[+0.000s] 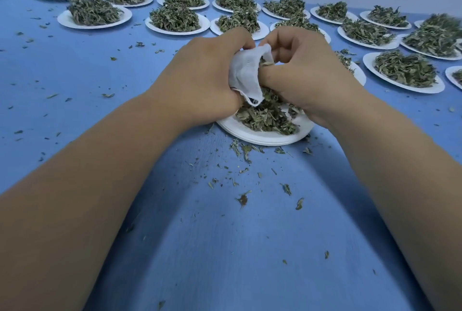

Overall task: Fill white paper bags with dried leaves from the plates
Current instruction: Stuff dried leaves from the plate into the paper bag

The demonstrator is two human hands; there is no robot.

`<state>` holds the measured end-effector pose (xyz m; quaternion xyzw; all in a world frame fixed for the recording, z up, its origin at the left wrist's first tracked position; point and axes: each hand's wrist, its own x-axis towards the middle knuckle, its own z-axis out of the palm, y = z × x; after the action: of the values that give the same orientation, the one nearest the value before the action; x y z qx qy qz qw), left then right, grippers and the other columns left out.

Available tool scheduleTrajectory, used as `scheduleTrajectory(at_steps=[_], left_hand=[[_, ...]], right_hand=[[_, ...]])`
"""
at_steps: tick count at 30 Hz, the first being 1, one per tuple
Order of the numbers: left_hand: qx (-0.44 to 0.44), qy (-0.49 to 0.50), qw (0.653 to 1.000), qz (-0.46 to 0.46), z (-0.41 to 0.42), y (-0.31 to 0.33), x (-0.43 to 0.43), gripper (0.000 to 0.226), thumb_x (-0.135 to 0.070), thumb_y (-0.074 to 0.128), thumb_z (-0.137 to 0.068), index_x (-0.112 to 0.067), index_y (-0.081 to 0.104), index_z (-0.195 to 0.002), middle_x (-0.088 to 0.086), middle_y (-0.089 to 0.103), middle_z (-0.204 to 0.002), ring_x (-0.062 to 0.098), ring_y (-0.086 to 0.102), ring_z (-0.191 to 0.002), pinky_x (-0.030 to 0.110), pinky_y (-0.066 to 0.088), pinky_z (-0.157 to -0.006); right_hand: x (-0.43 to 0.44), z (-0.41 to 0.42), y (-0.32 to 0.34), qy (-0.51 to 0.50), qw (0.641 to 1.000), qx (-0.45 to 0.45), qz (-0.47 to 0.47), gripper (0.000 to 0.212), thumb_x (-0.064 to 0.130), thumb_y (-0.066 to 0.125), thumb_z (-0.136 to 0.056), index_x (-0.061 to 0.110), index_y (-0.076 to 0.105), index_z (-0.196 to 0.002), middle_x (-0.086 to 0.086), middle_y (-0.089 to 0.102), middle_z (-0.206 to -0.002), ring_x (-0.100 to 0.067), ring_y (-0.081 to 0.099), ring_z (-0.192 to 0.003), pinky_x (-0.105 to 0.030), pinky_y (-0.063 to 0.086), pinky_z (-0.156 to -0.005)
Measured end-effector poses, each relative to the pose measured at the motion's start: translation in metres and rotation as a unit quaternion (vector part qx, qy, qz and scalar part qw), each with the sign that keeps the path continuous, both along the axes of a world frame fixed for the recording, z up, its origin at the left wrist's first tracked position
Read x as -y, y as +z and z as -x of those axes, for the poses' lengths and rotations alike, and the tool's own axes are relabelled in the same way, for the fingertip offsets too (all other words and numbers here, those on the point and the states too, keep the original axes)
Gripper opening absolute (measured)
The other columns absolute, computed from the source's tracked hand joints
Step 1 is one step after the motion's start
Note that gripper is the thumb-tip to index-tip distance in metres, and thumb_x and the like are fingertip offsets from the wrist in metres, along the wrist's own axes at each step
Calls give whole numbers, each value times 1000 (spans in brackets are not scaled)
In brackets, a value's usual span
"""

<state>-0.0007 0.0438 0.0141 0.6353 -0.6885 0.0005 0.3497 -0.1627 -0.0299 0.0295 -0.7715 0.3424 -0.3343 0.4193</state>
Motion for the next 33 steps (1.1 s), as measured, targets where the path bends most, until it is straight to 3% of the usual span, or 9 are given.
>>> scheduleTrajectory(at_steps=[4, 9, 14, 19, 23, 26, 28, 30, 33], left_hand=[[2, 31, 1000, 1, -4, 0, 2, 44, -28, 55, -65, -31, 56, -109, -3, 62, -85, 26, 56, -77, 42, 51, -64], [34, 77, 996, -20, -10, -1, 5, 47, -17, 61, -70, -29, 53, -114, 2, 62, -91, 32, 57, -82, 47, 54, -70], [35, 59, 998, -15, -7, -1, 4, 45, -17, 61, -70, -29, 57, -113, -1, 62, -88, 30, 57, -81, 43, 52, -67], [49, 37, 998, -7, -1, -3, 3, 24, -15, 62, -71, -24, 50, -89, -3, 53, -72, 26, 52, -69, 43, 47, -56], [28, 17, 999, -2, 2, -4, 5, 21, -15, 64, -71, -22, 50, -85, -4, 51, -70, 24, 52, -68, 44, 46, -55], [24, 17, 1000, -5, 1, -5, 6, 25, -18, 66, -72, -28, 47, -85, -6, 52, -71, 22, 53, -69, 38, 44, -55], [27, 35, 999, -5, -4, -5, 6, 25, -21, 67, -74, -30, 47, -87, -6, 52, -72, 25, 53, -72, 36, 43, -56], [29, 65, 997, 2, -10, -5, 6, 23, -23, 67, -75, -27, 50, -89, -4, 54, -77, 28, 54, -77, 38, 47, -61], [24, 92, 995, 12, -13, -3, 8, 21, -21, 65, -74, -24, 51, -88, -2, 55, -79, 29, 54, -79, 41, 50, -63]], right_hand=[[2, 10, 5, 37, 996, 28, -70, 22, 14, 81, -82, 16, 65, -96, 3, 67, -72, -15, 61, -59, -26, 41, -45], [7, 20, 8, 86, 973, 122, -175, 15, 2, 73, -90, 8, 66, -102, -12, 63, -95, -20, 65, -77, -26, 57, -68], [6, 19, 3, 75, 991, 87, -63, 20, -11, 70, -87, 9, 75, -89, -3, 74, -78, -19, 74, -80, -29, 60, -80], [0, 10, 0, 41, 997, 24, 56, 22, 0, 79, -82, 21, 77, -84, 1, 78, -75, -14, 76, -74, -31, 62, -69], [1, 3, -1, 27, 997, 38, 63, 17, 0, 80, -79, 16, 78, -80, -1, 75, -69, -8, 66, -60, -23, 53, -59], [3, 4, -4, 15, 995, 16, 98, 15, -1, 73, -83, 11, 81, -87, 4, 65, -60, -3, 45, -47, -14, 37, -49], [5, 7, -4, 30, 996, 24, 77, 15, 2, 71, -90, 12, 81, -98, -1, 73, -72, -9, 59, -57, -17, 48, -56], [4, 11, -2, 56, 997, 58, 21, 23, -4, 62, -95, 11, 77, -104, -3, 78, -87, -14, 74, -80, -25, 60, -74], [7, 18, 0, 23, 997, 54, 50, 43, -15, 52, -87, 18, 77, -96, -1, 76, -85, -14, 74, -82, -28, 57, -76]])
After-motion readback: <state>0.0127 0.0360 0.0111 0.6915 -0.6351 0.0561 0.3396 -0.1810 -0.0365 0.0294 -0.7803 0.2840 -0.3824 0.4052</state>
